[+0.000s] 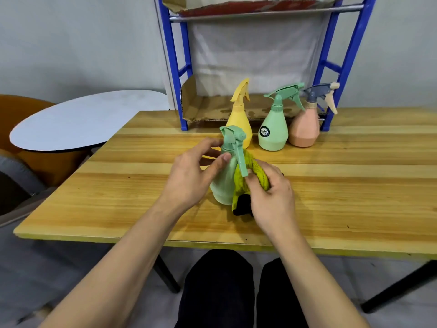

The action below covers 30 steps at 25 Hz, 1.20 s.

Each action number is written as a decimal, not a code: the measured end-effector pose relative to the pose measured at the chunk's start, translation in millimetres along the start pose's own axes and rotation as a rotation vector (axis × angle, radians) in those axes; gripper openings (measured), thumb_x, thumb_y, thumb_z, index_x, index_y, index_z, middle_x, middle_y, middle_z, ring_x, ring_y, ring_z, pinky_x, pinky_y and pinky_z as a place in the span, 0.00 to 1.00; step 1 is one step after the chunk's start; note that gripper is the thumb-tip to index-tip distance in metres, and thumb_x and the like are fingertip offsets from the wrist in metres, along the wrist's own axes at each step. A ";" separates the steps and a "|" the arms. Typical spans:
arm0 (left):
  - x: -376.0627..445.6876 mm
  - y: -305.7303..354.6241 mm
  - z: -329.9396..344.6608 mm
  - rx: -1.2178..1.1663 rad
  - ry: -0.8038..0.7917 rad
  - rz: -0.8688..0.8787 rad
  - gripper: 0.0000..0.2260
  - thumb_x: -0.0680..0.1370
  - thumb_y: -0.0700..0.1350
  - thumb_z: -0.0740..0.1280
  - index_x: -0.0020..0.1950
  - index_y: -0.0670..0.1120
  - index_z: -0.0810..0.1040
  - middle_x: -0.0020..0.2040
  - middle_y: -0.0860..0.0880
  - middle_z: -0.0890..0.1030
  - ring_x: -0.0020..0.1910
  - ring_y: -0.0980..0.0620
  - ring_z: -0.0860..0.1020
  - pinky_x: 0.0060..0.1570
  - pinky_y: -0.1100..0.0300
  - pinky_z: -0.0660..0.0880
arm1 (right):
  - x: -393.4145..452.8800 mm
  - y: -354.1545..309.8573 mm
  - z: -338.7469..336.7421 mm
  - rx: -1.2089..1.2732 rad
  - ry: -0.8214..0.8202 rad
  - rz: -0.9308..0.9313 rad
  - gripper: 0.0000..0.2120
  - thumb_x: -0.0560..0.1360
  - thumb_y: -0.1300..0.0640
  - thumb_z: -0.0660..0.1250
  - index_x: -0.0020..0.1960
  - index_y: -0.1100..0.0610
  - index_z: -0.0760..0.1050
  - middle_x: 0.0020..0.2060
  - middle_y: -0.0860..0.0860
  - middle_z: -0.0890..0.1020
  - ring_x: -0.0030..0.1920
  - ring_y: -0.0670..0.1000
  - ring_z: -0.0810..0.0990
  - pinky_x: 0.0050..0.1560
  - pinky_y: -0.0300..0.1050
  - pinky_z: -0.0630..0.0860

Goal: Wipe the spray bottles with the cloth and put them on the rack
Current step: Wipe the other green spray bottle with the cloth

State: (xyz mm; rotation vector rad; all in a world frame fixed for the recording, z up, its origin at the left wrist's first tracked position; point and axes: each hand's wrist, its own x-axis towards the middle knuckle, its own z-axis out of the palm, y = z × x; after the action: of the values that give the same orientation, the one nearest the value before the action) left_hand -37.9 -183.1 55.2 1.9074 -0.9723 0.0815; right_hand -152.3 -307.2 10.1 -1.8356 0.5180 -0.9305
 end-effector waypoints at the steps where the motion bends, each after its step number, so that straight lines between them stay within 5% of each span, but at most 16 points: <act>1: 0.1 -0.1 0.6 0.014 0.004 0.004 0.22 0.77 0.61 0.65 0.68 0.54 0.78 0.53 0.58 0.84 0.51 0.66 0.82 0.50 0.66 0.80 | 0.4 -2.2 2.2 0.033 -0.017 -0.035 0.15 0.79 0.56 0.68 0.64 0.49 0.80 0.61 0.43 0.79 0.62 0.39 0.75 0.64 0.32 0.68; 6: 0.9 2.2 1.7 0.107 -0.007 -0.027 0.18 0.80 0.58 0.68 0.67 0.54 0.78 0.58 0.58 0.84 0.55 0.60 0.82 0.55 0.51 0.82 | -10.7 12.6 3.9 0.016 -0.012 0.020 0.14 0.80 0.52 0.66 0.64 0.48 0.80 0.59 0.43 0.78 0.60 0.39 0.76 0.64 0.41 0.72; 10: 4.4 3.5 7.1 0.187 -0.049 -0.042 0.16 0.79 0.57 0.69 0.65 0.54 0.78 0.58 0.55 0.85 0.56 0.52 0.83 0.54 0.47 0.81 | -10.1 7.8 3.1 0.038 -0.016 0.055 0.15 0.80 0.51 0.66 0.66 0.48 0.78 0.60 0.42 0.78 0.61 0.40 0.75 0.62 0.35 0.71; 12: 2.8 -0.5 8.8 0.071 -0.006 -0.049 0.12 0.81 0.55 0.68 0.61 0.53 0.78 0.57 0.55 0.85 0.55 0.54 0.84 0.53 0.47 0.82 | -9.2 5.6 2.5 0.094 0.017 0.073 0.15 0.80 0.51 0.67 0.66 0.48 0.79 0.60 0.42 0.79 0.62 0.41 0.76 0.65 0.39 0.72; 18: -2.2 11.2 11.3 -0.429 0.152 -0.176 0.10 0.81 0.52 0.69 0.61 0.51 0.79 0.54 0.56 0.85 0.56 0.59 0.83 0.50 0.62 0.81 | 12.7 -16.5 -4.0 0.688 0.057 0.445 0.09 0.76 0.46 0.71 0.55 0.46 0.82 0.51 0.49 0.87 0.55 0.55 0.85 0.61 0.63 0.79; 21: -7.7 14.1 12.3 -0.509 0.185 -0.167 0.07 0.82 0.49 0.67 0.60 0.53 0.78 0.53 0.58 0.84 0.54 0.64 0.83 0.47 0.67 0.80 | 16.2 -20.2 -8.8 0.772 -0.164 0.779 0.22 0.75 0.40 0.71 0.62 0.53 0.79 0.54 0.61 0.85 0.52 0.66 0.85 0.55 0.71 0.79; 24: -10.7 10.8 8.9 -0.487 0.153 -0.157 0.06 0.82 0.51 0.67 0.58 0.57 0.77 0.52 0.59 0.84 0.54 0.64 0.82 0.49 0.65 0.80 | 15.2 -22.3 -12.7 0.789 -0.196 0.855 0.23 0.73 0.45 0.73 0.61 0.59 0.78 0.52 0.62 0.86 0.51 0.63 0.86 0.55 0.62 0.81; 27: -11.5 11.8 5.6 -0.381 0.132 -0.138 0.08 0.83 0.50 0.67 0.62 0.53 0.76 0.53 0.60 0.82 0.52 0.70 0.81 0.46 0.72 0.77 | 13.7 -19.7 -12.7 0.518 0.018 0.688 0.05 0.73 0.58 0.73 0.48 0.53 0.79 0.42 0.54 0.86 0.41 0.54 0.85 0.40 0.46 0.82; 30: -8.5 7.9 4.7 -0.344 0.147 -0.129 0.10 0.82 0.52 0.67 0.63 0.52 0.76 0.56 0.57 0.83 0.56 0.64 0.81 0.51 0.66 0.79 | 10.0 -19.8 -9.3 0.423 0.038 0.503 0.04 0.75 0.58 0.71 0.48 0.50 0.81 0.42 0.50 0.86 0.42 0.51 0.85 0.43 0.46 0.83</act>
State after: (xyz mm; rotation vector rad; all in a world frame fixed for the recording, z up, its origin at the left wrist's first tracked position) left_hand -50.4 -183.5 54.7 1.6175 -0.7112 -0.0200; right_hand -154.5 -310.9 33.8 -1.2284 0.7054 -0.6654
